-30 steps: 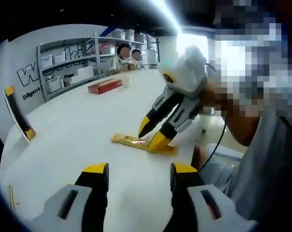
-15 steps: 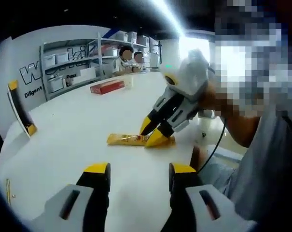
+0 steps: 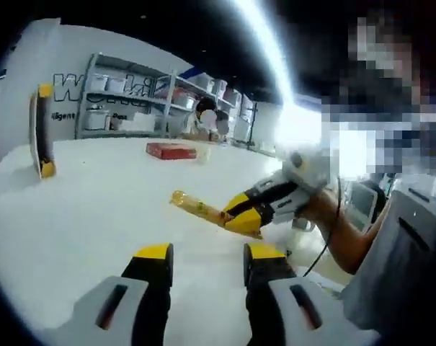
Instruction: Tear open the coffee pouch, take out the coffee, and pour the coffee from the pouch into the cup
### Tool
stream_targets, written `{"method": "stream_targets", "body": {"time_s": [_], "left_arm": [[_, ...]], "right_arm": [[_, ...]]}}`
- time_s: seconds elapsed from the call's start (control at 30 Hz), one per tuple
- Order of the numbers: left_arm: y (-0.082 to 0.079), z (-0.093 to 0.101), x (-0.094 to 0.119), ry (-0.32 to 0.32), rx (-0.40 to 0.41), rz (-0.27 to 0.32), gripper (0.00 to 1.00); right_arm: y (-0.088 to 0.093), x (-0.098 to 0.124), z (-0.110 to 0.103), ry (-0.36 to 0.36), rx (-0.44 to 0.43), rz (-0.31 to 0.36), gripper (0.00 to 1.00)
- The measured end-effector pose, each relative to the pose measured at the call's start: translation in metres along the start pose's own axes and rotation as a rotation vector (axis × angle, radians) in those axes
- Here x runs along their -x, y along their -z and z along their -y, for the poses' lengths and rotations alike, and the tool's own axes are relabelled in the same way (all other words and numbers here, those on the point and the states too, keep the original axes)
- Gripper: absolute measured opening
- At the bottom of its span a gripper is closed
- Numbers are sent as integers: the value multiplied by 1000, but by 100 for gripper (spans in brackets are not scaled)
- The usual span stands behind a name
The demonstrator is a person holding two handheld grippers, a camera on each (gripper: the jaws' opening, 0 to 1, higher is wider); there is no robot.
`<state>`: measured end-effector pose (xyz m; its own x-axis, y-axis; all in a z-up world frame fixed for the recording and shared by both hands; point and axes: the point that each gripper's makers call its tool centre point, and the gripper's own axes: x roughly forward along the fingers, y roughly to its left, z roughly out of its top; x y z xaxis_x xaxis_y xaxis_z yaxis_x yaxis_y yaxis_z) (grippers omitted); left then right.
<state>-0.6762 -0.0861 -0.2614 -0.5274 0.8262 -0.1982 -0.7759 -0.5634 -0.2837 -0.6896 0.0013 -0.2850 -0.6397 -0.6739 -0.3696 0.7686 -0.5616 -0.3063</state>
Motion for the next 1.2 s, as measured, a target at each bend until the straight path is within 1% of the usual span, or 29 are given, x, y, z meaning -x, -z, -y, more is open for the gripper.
{"method": "stream_targets", "body": {"time_s": [0.03, 0.07, 0.1, 0.17, 0.23, 0.33, 0.4, 0.43, 0.47, 0.5, 0.53, 0.6, 0.7, 0.73, 0.77, 0.83, 0.9, 1.0, 1.07, 1.1, 1.2], "left_arm": [[-4, -1, 1, 8, 21, 23, 40], [-11, -2, 1, 22, 49, 62, 39], [-17, -2, 2, 47, 96, 96, 39], [-23, 2, 2, 95, 160, 126, 39], [-29, 6, 1, 125, 197, 163, 39], [-37, 12, 1, 165, 250, 208, 36], [-43, 15, 2, 190, 283, 242, 33], [-47, 17, 4, 210, 302, 270, 32], [-52, 19, 6, 231, 327, 303, 30], [-55, 19, 7, 236, 359, 327, 29], [-57, 19, 8, 247, 369, 346, 28], [-55, 20, 9, 256, 382, 344, 24], [-51, 22, 5, 248, 376, 344, 24], [-50, 20, 3, 251, 376, 352, 23], [-50, 19, 2, 252, 397, 360, 23], [-49, 18, 1, 249, 406, 362, 20], [-49, 18, 0, 235, 406, 375, 18], [-49, 20, 0, 227, 389, 378, 13], [-48, 20, -2, 217, 384, 373, 12], [-46, 20, -3, 213, 397, 365, 12], [-46, 22, -4, 224, 402, 366, 11]], "right_arm": [[-7, 3, -1, 10, 30, 34, 9], [-13, 6, -3, 18, 56, 66, 9], [-20, 8, -5, 20, 77, 98, 9], [-32, 11, -11, 17, 87, 155, 9], [-43, 13, -21, 4, 124, 216, 9], [-53, 13, -30, 9, 147, 260, 9], [-59, 13, -35, 6, 146, 298, 9], [-66, 13, -40, -5, 134, 342, 9], [-67, 13, -41, -7, 122, 359, 9], [-66, 12, -42, -9, 116, 360, 9], [-67, 11, -43, -9, 111, 368, 9], [-69, 10, -43, 4, 89, 398, 9], [-75, 10, -44, -5, 11, 449, 9], [-75, 10, -45, -8, 3, 452, 9], [-76, 8, -45, 9, 7, 458, 9], [-78, 8, -44, 41, 22, 464, 9], [-78, 5, -43, 45, 16, 456, 9], [-76, 3, -42, 37, -2, 444, 9], [-75, 2, -42, 39, -4, 438, 10], [-74, 2, -42, 37, -5, 433, 10], [-73, 2, -42, 36, -7, 430, 10]]}}
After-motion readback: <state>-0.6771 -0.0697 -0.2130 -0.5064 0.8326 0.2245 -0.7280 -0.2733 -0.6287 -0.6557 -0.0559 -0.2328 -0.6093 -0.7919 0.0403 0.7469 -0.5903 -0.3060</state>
